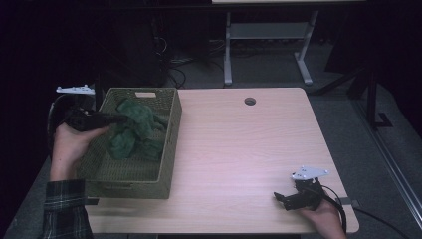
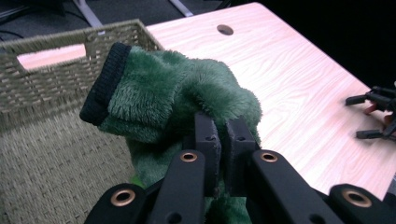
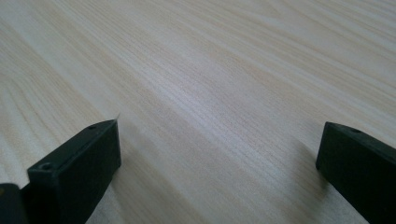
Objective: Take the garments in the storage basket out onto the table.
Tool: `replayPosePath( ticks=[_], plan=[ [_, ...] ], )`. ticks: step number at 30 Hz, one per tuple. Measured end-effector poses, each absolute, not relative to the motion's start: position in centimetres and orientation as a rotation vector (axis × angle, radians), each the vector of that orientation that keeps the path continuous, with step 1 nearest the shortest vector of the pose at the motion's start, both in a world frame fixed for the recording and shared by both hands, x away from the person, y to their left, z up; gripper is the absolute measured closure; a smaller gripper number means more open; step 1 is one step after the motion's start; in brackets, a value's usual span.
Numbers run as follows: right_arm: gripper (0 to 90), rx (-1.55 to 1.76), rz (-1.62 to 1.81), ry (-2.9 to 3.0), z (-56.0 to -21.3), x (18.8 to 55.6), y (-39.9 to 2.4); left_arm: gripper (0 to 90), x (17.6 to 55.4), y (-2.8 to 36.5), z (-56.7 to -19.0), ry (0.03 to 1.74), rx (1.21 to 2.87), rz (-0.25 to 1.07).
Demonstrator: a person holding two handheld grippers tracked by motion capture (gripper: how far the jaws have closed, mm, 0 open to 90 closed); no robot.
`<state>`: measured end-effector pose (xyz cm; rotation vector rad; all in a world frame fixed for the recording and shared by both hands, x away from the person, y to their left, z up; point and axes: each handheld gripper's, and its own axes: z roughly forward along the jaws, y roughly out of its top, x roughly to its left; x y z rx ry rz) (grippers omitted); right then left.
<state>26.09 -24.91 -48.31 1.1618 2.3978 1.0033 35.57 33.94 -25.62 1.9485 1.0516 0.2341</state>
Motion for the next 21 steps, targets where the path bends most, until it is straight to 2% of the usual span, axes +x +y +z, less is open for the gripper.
replayPosePath(
  ticks=[13, 21],
  plan=[
    [0.0, 1.162, 1.004, 2.398, -48.3, 26.1, -24.9, 86.2, 34.6, 33.4, -20.6, 0.956, 1.901, 0.271],
    [0.0, 1.162, 1.004, 2.397, -48.3, 26.1, -24.9, 86.2, 34.5, 31.4, -19.4, 0.891, 1.9, 0.258]
  ],
)
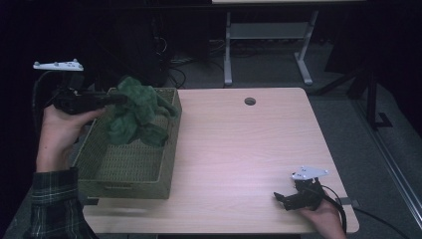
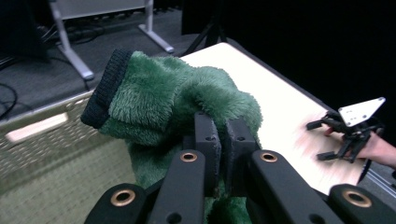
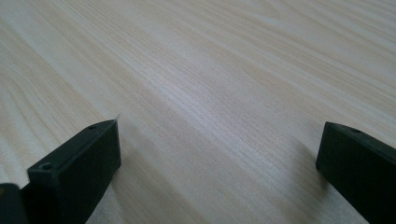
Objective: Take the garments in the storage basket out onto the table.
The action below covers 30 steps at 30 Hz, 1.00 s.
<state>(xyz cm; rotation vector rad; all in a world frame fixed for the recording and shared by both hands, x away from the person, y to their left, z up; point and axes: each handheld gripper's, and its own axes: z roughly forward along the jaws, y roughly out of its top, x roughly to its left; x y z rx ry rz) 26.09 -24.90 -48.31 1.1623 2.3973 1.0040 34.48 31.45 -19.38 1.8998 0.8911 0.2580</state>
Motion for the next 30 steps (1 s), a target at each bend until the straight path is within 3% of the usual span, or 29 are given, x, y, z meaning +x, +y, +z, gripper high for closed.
replayPosePath(
  ticks=[30],
  plan=[
    [0.0, 1.175, 1.004, 2.398, -48.3, 26.0, -24.9, 86.1, 35.5, 17.4, -22.1, 0.679, 1.977, 0.12]
  ],
)
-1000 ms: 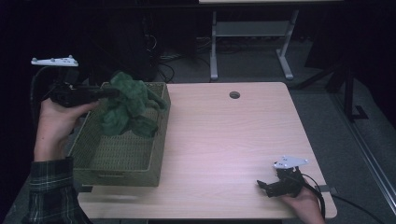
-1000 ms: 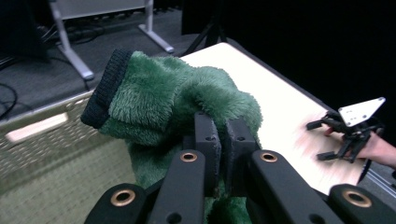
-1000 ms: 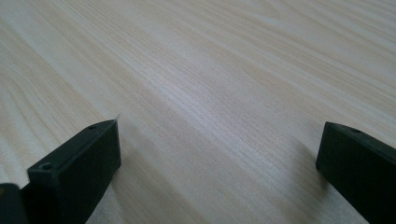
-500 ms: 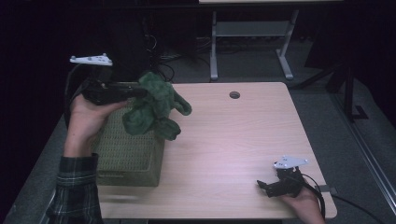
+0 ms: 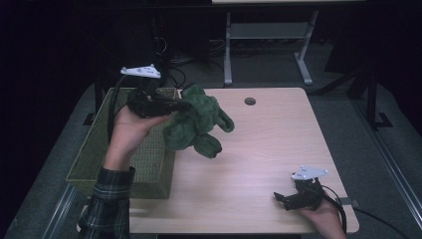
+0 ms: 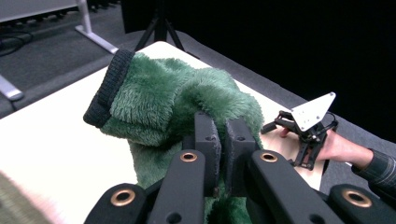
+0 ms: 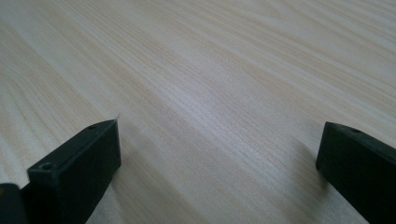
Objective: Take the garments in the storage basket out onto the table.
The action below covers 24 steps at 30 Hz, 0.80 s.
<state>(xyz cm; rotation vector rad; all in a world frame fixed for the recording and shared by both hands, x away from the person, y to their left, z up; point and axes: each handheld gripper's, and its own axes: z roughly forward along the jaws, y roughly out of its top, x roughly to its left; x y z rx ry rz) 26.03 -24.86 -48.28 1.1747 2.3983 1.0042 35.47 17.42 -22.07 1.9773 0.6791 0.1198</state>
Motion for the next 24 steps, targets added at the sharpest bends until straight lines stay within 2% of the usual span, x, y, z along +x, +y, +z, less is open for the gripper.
replayPosePath(
  ticks=[24],
  plan=[
    [0.0, 1.169, 1.004, 2.397, -48.3, 26.1, -24.9, 86.1, 35.1, 9.4, -28.5, 0.647, 1.987, -0.005]
  ],
)
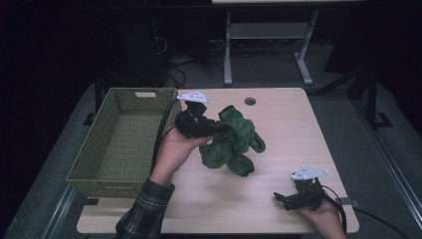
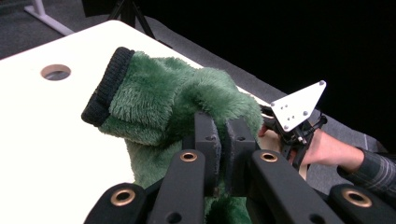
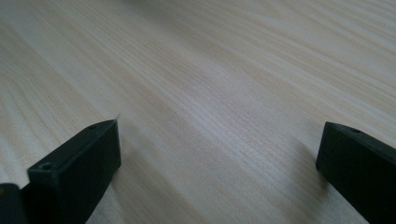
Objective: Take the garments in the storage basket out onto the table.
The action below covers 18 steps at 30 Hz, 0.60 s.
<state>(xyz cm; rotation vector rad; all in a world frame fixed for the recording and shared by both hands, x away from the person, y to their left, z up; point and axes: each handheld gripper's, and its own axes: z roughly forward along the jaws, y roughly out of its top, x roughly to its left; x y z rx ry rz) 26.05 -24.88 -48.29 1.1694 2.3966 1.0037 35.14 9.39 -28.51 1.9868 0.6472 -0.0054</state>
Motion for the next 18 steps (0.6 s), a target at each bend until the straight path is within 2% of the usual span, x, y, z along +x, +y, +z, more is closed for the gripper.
replayPosePath(
  ticks=[18],
  plan=[
    [0.0, 1.172, 1.003, 2.398, -48.3, 26.0, -24.9, 86.4, 35.8, 4.0, -36.4, 0.697, 2.04, -0.091]
  ],
)
